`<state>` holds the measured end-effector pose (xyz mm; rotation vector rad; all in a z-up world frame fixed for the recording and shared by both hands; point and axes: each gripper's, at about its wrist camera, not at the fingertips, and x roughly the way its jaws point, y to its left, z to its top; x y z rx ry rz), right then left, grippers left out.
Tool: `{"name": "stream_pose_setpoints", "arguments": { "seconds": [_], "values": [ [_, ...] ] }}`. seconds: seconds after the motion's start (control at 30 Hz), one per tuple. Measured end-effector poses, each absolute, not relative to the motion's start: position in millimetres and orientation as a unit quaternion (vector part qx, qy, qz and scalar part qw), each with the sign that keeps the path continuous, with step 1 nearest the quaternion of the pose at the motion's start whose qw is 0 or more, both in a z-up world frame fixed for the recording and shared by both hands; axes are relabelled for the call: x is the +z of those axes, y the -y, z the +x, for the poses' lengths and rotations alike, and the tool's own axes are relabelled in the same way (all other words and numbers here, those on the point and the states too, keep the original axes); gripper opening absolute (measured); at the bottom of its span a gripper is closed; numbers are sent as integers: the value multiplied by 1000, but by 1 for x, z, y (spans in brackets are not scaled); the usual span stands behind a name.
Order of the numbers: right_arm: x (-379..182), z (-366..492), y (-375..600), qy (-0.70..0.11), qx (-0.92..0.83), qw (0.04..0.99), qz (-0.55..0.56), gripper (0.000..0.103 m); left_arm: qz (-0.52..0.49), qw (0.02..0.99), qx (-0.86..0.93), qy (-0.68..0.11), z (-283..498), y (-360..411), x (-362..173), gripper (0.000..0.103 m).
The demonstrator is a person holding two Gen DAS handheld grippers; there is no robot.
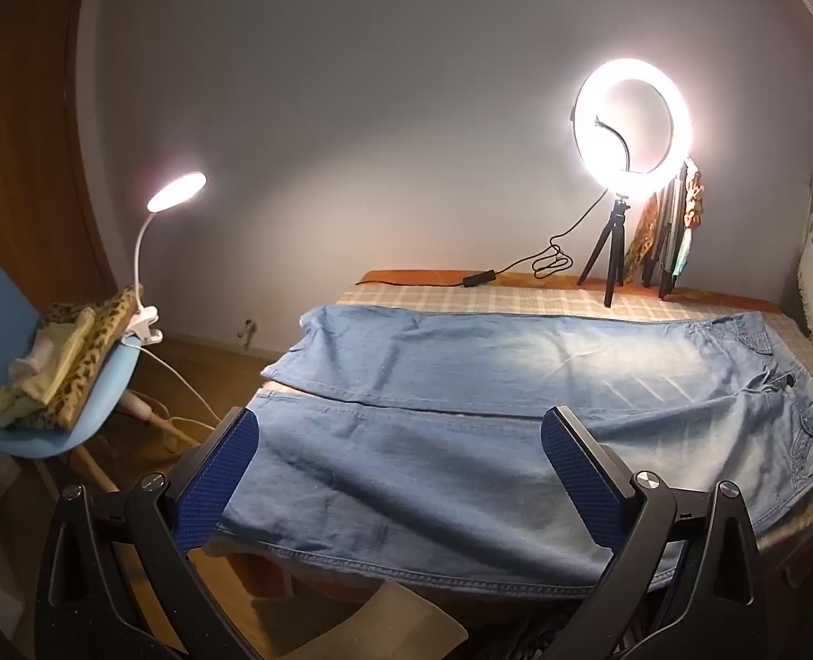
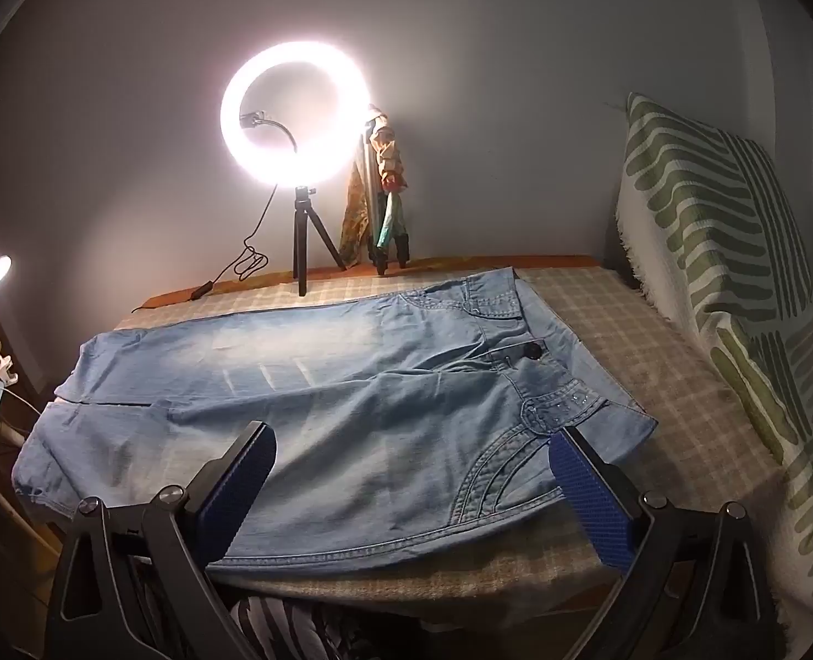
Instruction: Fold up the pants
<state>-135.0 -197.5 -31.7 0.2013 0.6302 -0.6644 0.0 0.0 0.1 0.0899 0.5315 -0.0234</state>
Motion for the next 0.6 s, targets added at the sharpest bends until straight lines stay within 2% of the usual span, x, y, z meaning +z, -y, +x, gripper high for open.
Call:
{"name": "stream_pose_setpoints", "arguments": {
  "seconds": [0.6],
  "values": [
    [-32, -142, 206, -297, -327, 892, 96, 101, 43, 967, -17, -250, 2, 6, 3, 102]
  ]
}}
